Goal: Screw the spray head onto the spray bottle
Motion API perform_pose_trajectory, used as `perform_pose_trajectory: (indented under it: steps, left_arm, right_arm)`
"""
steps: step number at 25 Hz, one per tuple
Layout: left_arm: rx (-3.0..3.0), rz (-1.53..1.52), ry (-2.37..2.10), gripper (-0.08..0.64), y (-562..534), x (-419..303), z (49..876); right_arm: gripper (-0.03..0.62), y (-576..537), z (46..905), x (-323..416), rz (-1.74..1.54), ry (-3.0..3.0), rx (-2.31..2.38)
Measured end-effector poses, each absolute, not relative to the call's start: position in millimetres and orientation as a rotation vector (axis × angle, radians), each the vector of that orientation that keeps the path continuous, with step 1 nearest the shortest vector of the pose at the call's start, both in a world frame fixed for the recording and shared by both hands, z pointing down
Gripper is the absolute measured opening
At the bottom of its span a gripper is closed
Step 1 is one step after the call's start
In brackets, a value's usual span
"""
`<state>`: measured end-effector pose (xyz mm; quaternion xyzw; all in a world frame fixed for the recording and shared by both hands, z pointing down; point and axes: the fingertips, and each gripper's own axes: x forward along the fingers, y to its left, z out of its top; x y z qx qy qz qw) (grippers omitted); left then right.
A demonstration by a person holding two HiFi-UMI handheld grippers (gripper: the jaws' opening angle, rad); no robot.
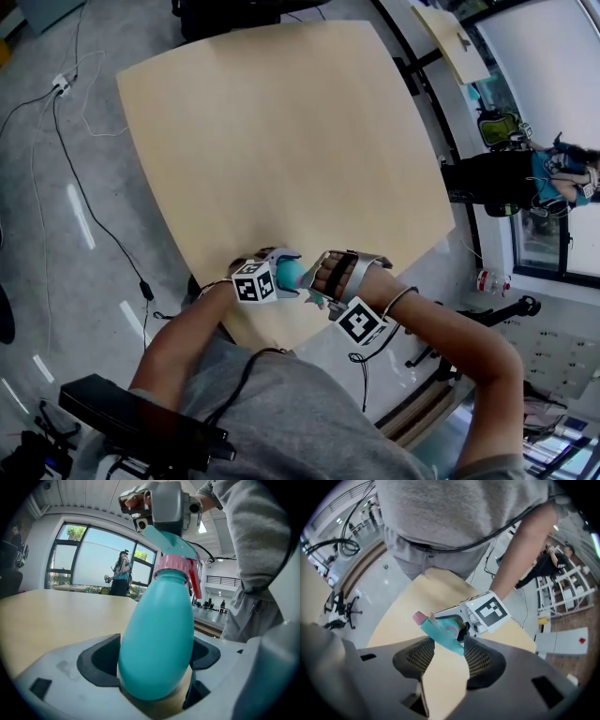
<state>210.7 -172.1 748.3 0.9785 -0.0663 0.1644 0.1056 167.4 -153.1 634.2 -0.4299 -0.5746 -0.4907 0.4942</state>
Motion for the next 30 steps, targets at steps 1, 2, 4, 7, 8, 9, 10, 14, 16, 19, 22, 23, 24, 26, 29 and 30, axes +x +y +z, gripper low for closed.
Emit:
perform_pose_trajectory:
  steps: [1, 2, 4, 7, 8, 9, 10, 14, 16, 19, 22, 23, 24, 26, 29, 30]
  left_arm:
    - [2.885, 0.485, -0.200, 0.405, -172.2, 210.4, 749.0]
    - [2.887, 0.484, -0.207, 0.405, -172.4, 209.9, 749.5]
    - [2.891, 0.480, -0.226, 0.405, -173.0, 208.6, 749.9]
    - [2.897, 0.472, -0.252, 0.405, -173.9, 208.1, 749.0]
    - [2.898, 0.471, -0.261, 0.405, -174.2, 207.7, 748.8]
    - [2.898, 0.469, -0.272, 0.405, -174.7, 207.2, 748.5]
    - [2.899, 0.466, -0.287, 0.405, -175.6, 206.9, 748.0]
    - [2.892, 0.451, -0.353, 0.405, -179.5, 207.4, 745.5]
    - [2.889, 0.450, -0.362, 0.405, -179.7, 207.6, 745.4]
    - [2.888, 0.448, -0.354, 0.405, -180.3, 207.4, 745.0]
    - [2.889, 0.449, -0.352, 0.405, -181.2, 206.8, 744.5]
    - [2.889, 0.449, -0.353, 0.405, -181.2, 206.9, 744.4]
    - [2.889, 0.449, -0.354, 0.405, -181.1, 207.2, 744.5]
    - [2.889, 0.447, -0.352, 0.405, -180.5, 208.0, 744.3]
    - [2.888, 0.443, -0.366, 0.405, -181.9, 208.9, 743.3]
    - [2.888, 0.441, -0.381, 0.405, -183.2, 208.8, 742.6]
  right_arm:
    - [0.196, -153.5, 634.9, 166.6, -1.122, -1.429, -0.992]
    - [0.187, -153.8, 636.2, 165.9, -1.041, -1.466, -0.932]
    - [0.097, -154.8, 638.8, 162.4, -0.842, -1.558, -0.777]
    - [0.094, -158.4, 641.1, 157.0, -0.527, -1.686, -0.503]
    - [0.094, -159.7, 642.6, 156.8, -0.433, -1.716, -0.414]
    - [0.094, -161.2, 644.5, 157.5, -0.333, -1.743, -0.327]
    - [0.094, -162.9, 646.5, 158.7, -0.221, -1.770, -0.236]
    - [0.094, -168.3, 648.2, 162.4, 0.220, -1.842, 0.097]
    - [0.094, -167.9, 645.7, 162.0, 0.190, -1.865, 0.109]
    - [0.101, -168.3, 641.2, 158.3, -0.121, -1.857, -0.034]
    - [0.133, -167.0, 645.6, 156.7, -0.278, -1.794, -0.177]
    - [0.133, -165.2, 648.8, 155.6, -0.275, -1.783, -0.214]
    - [0.133, -163.8, 652.1, 154.1, -0.264, -1.775, -0.239]
    - [0.130, -164.5, 657.4, 151.5, -0.236, -1.756, -0.243]
    - [0.130, -168.3, 659.8, 151.7, -0.142, -1.728, -0.164]
    - [0.130, -169.8, 660.0, 152.3, -0.084, -1.736, -0.108]
